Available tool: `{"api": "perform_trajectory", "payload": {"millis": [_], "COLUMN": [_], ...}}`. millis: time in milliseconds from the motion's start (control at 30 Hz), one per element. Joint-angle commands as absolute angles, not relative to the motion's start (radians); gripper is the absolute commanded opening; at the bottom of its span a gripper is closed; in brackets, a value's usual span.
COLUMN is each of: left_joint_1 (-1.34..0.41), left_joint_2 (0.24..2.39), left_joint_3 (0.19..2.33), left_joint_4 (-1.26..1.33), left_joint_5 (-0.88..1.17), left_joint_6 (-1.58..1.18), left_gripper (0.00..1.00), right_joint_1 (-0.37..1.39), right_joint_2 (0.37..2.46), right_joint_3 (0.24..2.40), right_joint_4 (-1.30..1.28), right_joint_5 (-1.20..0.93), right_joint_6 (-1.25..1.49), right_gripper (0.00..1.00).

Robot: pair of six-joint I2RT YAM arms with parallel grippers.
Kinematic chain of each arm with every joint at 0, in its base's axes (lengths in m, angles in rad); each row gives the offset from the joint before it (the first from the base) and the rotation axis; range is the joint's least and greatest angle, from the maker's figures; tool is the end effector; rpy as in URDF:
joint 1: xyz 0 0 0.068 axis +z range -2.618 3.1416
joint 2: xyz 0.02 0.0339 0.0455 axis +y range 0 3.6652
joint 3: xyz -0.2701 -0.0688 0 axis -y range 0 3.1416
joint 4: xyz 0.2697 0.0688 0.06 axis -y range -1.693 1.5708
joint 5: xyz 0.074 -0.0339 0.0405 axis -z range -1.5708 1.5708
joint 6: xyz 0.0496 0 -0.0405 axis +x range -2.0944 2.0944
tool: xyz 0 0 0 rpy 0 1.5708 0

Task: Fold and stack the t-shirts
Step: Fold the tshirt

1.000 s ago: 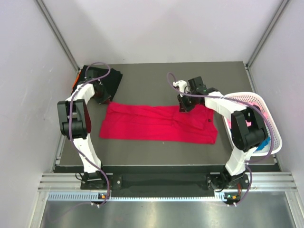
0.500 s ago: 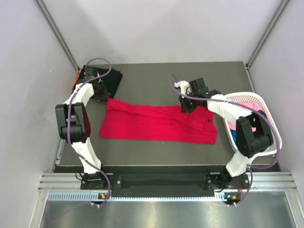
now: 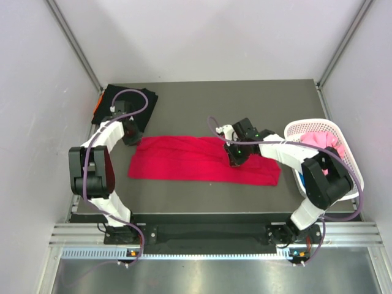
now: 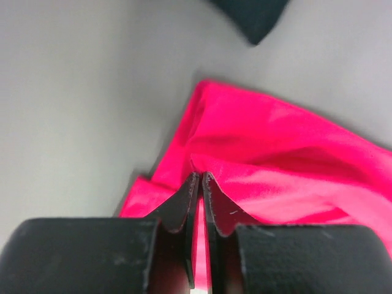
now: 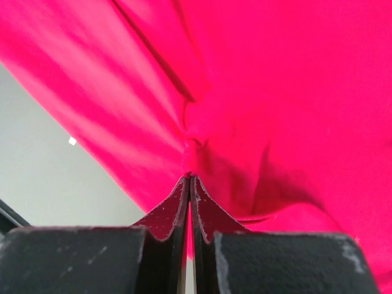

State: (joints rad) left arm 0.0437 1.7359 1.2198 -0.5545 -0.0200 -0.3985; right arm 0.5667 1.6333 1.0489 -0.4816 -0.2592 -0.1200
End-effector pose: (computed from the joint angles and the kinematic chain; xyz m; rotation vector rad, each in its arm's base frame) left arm 0.3874 0.0179 0.1906 -0.5865 2.5784 -0.0932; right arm 0.2917 0.2007 0.1776 -0.9813 2.4788 0.4908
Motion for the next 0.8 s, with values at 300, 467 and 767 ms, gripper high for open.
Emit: {"api": "perform_trajectory", "payload": {"millis": [300,467,767], "left_joint_1": [0.035,0.038,0.035], "left_joint_2": [1.597,1.546,1.450], "left_joint_3": [1.272,1.177,0.962], "left_joint_4": [-0.689,-0.621,-0.486], "left_joint_5": [-0.360,-0.117,0.035], "left_joint_6": [-0.572,-0.639,-0.770], "left_gripper": [0.42,0.43,0.38], "right_joint_1": [0.578,0.578,0.580], "right_joint_2": [1.503,1.474,1.453], "right_joint_3": [0.971,0.957,0.957], "right_joint_4": [-0.497,-0.494,-0.486], "right_joint_5": [-0.202,-0.206,-0.233], "right_joint_6": [-0.046,-0.043,-0.043], "right_gripper": [0.00,0.00,0.00]}}
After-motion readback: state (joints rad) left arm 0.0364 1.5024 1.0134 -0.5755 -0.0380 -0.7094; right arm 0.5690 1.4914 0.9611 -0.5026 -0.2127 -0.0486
